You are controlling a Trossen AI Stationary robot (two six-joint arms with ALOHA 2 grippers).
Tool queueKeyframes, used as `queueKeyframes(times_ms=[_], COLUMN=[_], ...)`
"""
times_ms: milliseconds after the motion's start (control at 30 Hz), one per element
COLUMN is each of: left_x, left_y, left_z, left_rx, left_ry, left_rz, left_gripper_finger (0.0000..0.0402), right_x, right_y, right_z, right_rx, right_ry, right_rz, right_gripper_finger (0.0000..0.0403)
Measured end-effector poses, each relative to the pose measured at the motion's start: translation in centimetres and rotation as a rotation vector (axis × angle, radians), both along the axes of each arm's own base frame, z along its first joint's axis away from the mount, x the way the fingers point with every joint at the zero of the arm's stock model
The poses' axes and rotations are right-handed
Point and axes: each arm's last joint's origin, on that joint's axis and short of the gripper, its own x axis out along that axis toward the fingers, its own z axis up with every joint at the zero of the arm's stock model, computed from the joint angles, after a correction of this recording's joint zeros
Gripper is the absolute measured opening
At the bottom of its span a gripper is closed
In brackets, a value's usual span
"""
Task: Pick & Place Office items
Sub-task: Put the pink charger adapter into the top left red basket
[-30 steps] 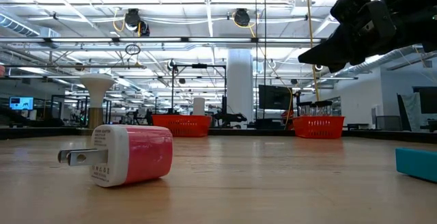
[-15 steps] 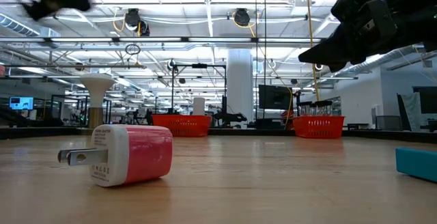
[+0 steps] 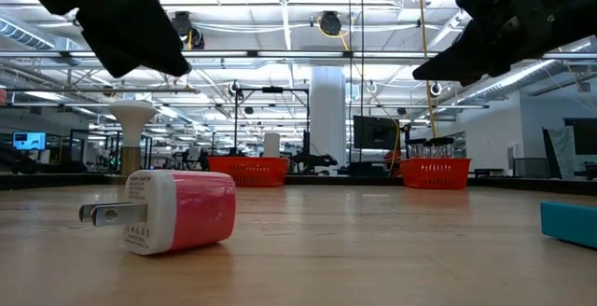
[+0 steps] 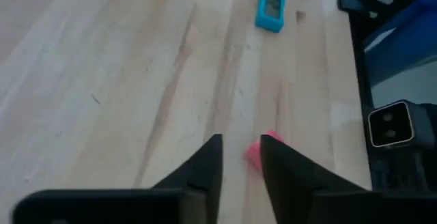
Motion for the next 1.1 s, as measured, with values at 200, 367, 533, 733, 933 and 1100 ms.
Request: queueKeyframes(times_ms=[200,367,533,733,933,1100], left_x=[2.0,4.6,6.9,8.1,8.3,8.1], left_y=[-2.8,-5.2,-6.9,-7.6,-7.1,-7.1], left_z=[-0.1,-0.4,-0.5,-2.0,-3.7,-4.3], left_rx=[0.053,0.061,-0.034,-0.107,-0.086,-0.054], left_ry=[0.098,0.278,0.421,0.476,0.520,0.538], left_rz=[0.022,0.091,0.162,0.278,0.358,0.362], left_gripper_finger=[0.0185,0.0235,0.0271,0.0284,0.0251,0.0211], right_x=[-0.1,-0.1,-0.2,-0.2,-0.1,-0.1], right_y=[0.5,0.5,0.5,0.5,0.5,0.6], right_z=[0.0,0.0,-0.1,-0.1,-0.1,0.0], right_rx=[-0.005,-0.011,-0.019,-0.041,-0.040,-0.045], right_ry=[-0.007,-0.003,0.009,0.011,0.008,0.004], right_rz=[-0.009,-0.004,0.000,0.009,0.010,0.012], right_gripper_finger=[0.0002,0.0002,0.0002,0.0002,0.0002,0.0002])
